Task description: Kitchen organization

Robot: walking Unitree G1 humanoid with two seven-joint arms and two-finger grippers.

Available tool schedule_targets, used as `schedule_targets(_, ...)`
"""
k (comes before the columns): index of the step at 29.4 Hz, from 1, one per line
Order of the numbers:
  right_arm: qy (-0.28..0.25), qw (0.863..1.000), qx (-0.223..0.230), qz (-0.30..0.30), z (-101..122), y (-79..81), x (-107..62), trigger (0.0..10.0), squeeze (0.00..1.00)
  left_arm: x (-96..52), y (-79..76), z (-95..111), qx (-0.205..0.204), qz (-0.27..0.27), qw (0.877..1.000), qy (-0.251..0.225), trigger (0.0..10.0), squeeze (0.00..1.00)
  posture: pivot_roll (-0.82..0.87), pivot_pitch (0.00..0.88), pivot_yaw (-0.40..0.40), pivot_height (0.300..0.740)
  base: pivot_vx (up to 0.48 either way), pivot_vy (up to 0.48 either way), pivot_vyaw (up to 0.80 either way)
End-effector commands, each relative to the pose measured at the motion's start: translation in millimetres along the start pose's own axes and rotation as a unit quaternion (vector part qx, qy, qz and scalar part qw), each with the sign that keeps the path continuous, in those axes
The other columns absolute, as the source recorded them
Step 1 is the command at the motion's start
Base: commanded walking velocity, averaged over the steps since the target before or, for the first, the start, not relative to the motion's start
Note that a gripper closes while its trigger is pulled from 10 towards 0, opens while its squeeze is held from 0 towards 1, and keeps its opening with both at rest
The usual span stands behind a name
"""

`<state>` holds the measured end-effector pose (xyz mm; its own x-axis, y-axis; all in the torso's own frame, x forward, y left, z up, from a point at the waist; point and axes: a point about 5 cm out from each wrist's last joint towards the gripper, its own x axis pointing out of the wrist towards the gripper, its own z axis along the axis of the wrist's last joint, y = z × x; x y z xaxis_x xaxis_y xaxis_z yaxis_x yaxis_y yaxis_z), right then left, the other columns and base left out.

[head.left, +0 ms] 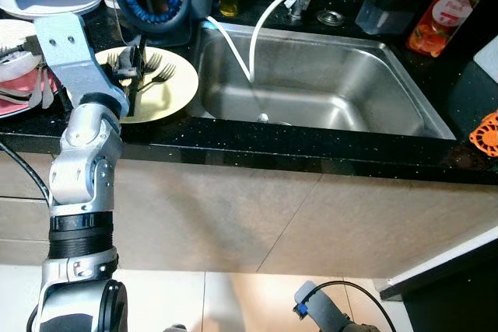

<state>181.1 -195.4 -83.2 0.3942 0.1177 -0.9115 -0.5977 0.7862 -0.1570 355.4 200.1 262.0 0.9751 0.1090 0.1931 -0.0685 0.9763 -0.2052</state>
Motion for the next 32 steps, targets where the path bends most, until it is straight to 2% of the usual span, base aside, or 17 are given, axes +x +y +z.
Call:
schedule_targets(1, 0.018, 1.000, 0.002, -0.006, -12, 1.1, -1.1, 10.0, 0.00, 11.1, 3.1, -1, -0.011, 0.011, 0.999, 0.035, 10.0, 0.00, 0.12, 0.106, -0.093, 0.740, 0.000, 0.000, 0.00)
schedule_targets(4, 0.019, 1.000, 0.003, -0.007, -14, 2.3, -1.2, 10.0, 0.00, 17.5, 5.7, 1, -0.018, 0.022, 0.998, 0.053, 10.0, 0.00, 0.11, 0.110, -0.088, 0.740, 0.000, 0.000, 0.00)
schedule_targets(8, 0.025, 1.000, 0.006, -0.009, -20, 4.3, -1.7, 10.0, 0.00, 25.2, 8.1, 6, 0.003, 0.032, 0.997, 0.066, 10.0, 0.00, 0.10, 0.114, -0.077, 0.740, 0.000, 0.000, 0.00)
schedule_targets(10, 0.030, 0.999, 0.009, -0.012, -24, 5.0, -2.3, 10.0, 0.00, 30.3, 7.0, 6, 0.007, 0.042, 0.994, 0.098, 10.0, 0.00, 0.09, 0.120, -0.066, 0.740, 0.000, 0.000, 0.00)
schedule_targets(12, 0.031, 0.999, 0.009, -0.012, -25, 5.2, -2.4, 10.0, 0.00, 30.9, 6.9, 6, 0.007, 0.043, 0.994, 0.102, 10.0, 0.00, 0.09, 0.120, -0.066, 0.740, 0.000, 0.000, 0.00)
schedule_targets(16, 0.032, 0.999, 0.010, -0.016, -27, 5.7, -2.6, 10.0, 0.00, 32.4, 3.6, -4, 0.020, 0.043, 0.985, 0.166, 10.0, 0.00, 0.08, 0.124, -0.059, 0.740, 0.000, 0.000, 0.00)
schedule_targets(22, 0.033, 0.999, 0.008, -0.020, -27, 5.3, -2.7, 10.0, 0.00, 29.5, 2.2, -10, 0.037, 0.043, 0.976, 0.212, 10.0, 0.00, 0.09, 0.128, -0.061, 0.740, 0.000, 0.000, 0.00)
schedule_targets(32, 0.032, 0.999, 0.002, -0.027, -25, 0.1, -3.3, 10.0, 0.00, 24.7, 6.4, -9, 0.032, 0.058, 0.970, 0.232, 10.0, 0.00, 0.10, 0.130, -0.067, 0.740, 0.000, 0.000, 0.00)
